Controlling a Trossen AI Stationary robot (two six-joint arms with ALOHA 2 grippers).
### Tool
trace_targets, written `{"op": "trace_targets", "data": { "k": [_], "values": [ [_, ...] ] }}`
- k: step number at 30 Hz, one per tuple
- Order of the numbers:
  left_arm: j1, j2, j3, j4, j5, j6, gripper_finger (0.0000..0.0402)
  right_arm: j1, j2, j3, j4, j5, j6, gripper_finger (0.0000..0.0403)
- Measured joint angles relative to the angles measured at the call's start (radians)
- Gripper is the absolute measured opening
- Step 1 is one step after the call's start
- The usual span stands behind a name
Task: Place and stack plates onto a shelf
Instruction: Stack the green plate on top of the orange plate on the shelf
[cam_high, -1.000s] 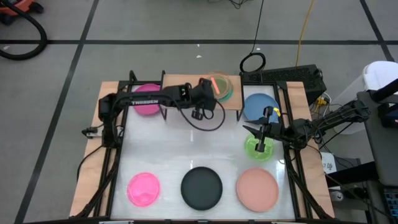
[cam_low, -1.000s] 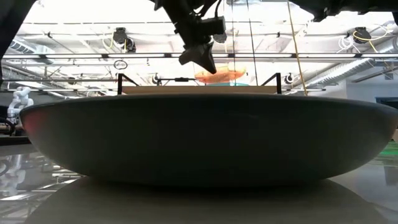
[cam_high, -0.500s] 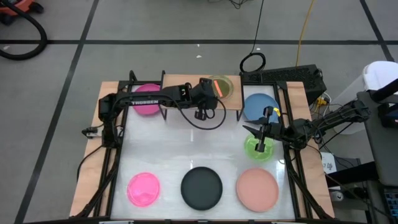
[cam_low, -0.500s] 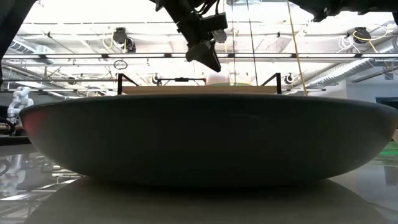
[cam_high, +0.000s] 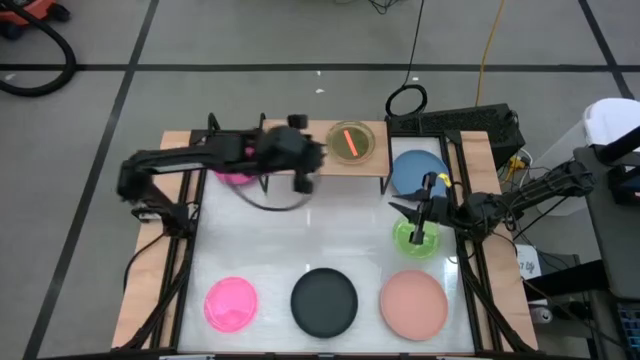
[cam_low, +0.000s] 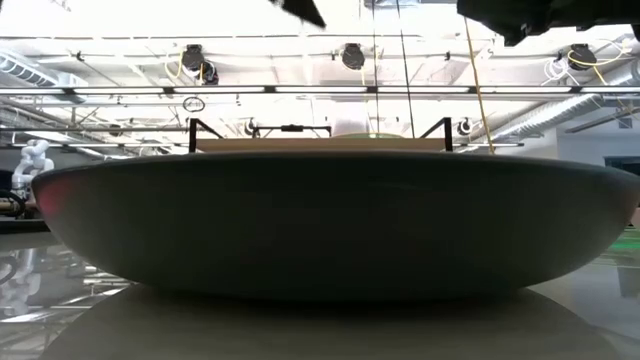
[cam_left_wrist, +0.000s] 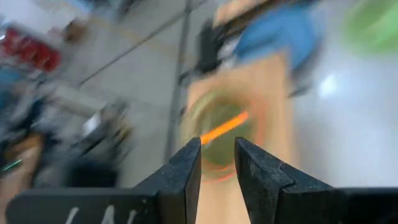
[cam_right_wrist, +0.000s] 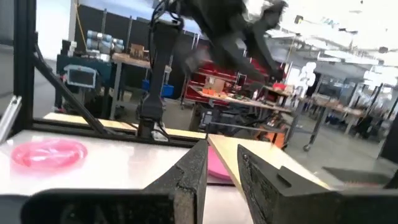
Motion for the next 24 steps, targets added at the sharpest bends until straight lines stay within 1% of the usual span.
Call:
{"op": "trace_targets", "data": {
  "k": [2,4,6,8,10,14,17,21,24],
  "values": [
    [0.0,-0.065,0.0,-0.054,0.078,-0.052,0.0104,0.001,-0.002,0.0,0.0,-0.004,0.03,0.0071],
    [-0.001,-0.124,-0.001,-0.104,0.115,-0.136,0.0104,0.003,-0.01,0.0,-0.01,-0.007,0.048,0.0071],
    [-0.007,-0.19,-0.026,-0.154,0.139,-0.221,0.0104,0.009,-0.013,0.0,-0.016,-0.004,0.059,0.0071],
    [-0.028,-0.26,-0.091,-0.139,0.153,-0.278,0.0104,0.019,-0.015,0.008,-0.044,-0.004,0.058,0.0071],
    [-0.059,-0.332,-0.196,-0.088,0.155,-0.301,0.0104,0.027,-0.014,0.035,-0.095,-0.005,0.062,0.0071],
    [-0.134,-0.466,-0.456,0.169,0.156,-0.358,0.0104,0.036,-0.002,0.105,-0.245,-0.004,0.125,0.0071],
    [-0.196,-0.536,-0.641,0.408,0.136,-0.393,0.0104,0.036,0.02,0.148,-0.329,-0.003,0.17,0.0071],
    [-0.267,-0.559,-0.872,0.746,0.089,-0.415,0.0104,0.041,0.064,0.199,-0.407,-0.008,0.15,0.0071],
    [-0.3,-0.551,-1.0,0.971,0.08,-0.416,0.0104,0.066,0.118,0.247,-0.429,-0.01,0.116,0.0071]
  ]
}}
